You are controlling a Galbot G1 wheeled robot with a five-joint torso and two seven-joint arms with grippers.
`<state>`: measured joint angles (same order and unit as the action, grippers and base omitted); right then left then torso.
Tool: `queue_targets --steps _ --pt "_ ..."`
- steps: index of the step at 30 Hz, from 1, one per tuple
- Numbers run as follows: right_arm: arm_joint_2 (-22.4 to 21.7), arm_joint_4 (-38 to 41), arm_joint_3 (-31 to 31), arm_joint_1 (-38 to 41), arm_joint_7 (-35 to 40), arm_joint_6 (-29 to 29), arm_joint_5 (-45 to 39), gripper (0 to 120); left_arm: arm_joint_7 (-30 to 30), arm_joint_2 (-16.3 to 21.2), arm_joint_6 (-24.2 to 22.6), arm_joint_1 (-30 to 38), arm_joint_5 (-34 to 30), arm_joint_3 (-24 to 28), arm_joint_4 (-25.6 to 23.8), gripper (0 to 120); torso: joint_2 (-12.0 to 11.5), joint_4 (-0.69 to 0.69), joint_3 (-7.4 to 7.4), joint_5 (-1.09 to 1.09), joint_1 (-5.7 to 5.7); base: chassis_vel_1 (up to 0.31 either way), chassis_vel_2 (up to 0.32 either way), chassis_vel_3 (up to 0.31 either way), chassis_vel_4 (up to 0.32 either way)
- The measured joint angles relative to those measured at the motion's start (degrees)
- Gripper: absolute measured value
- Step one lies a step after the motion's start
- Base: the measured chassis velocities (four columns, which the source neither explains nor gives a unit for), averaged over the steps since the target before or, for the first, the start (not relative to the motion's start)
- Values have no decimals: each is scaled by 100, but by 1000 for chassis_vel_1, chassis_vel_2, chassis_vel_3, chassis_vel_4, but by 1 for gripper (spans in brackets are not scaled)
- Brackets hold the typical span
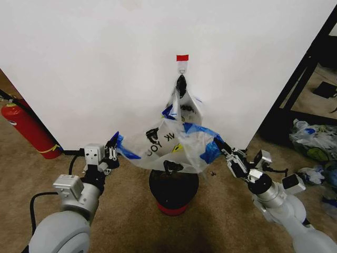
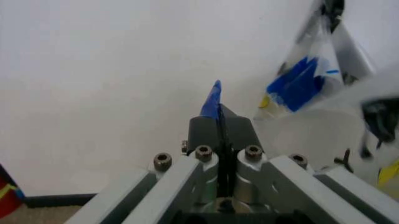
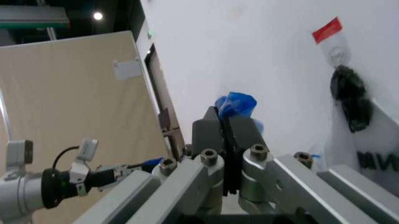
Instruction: Pick up the garbage bag from the wall and place it over the trash bin.
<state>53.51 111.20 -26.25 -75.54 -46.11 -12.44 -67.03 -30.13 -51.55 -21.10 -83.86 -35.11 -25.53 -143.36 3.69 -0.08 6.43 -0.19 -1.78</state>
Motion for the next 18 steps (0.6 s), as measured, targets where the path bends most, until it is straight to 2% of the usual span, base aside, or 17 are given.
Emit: queue_targets --steps 9,18 --pt "10 157 24 -88 -36 -23 -42 0 -3 -26 -85 -112 -57 -98 2 0 0 0 0 -1 0 0 0 0 0" --pt "352 -1253 566 84 -199 -545 627 0 236 -215 219 -68 447 366 8 0 0 0 0 1 0 0 0 0 0"
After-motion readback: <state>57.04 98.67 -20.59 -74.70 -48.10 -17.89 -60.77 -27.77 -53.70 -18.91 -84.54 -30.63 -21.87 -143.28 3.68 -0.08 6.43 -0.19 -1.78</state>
